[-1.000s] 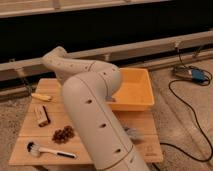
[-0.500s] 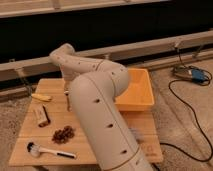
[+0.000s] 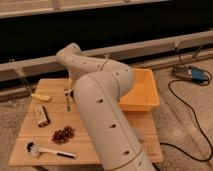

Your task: Place pepper in metal cup

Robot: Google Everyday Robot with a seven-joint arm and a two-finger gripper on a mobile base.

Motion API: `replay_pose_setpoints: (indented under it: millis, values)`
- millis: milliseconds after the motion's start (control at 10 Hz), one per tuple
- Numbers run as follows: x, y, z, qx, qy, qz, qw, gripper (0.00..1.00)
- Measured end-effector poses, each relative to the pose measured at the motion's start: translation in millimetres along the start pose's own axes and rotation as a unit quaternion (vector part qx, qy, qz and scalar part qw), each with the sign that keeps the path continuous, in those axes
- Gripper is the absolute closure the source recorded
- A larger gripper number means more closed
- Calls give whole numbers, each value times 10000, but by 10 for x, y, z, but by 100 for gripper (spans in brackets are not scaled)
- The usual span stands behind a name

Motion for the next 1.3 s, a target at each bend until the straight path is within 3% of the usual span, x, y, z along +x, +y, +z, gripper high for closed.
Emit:
replay_pose_setpoints:
  millis: [400, 600, 800, 1000, 1100, 1300]
  values:
    - [55, -59, 117, 106, 105, 103, 9998, 20]
    - [64, 138, 64, -4, 148, 55, 9999, 20]
    - [79, 392, -171, -229, 214, 7, 9995, 20]
    - [122, 428, -264, -326, 273, -9, 9991, 20]
    - [117, 406, -231, -356, 299, -22, 9989, 20]
    - [62, 248, 45, -384, 384, -40, 9985, 20]
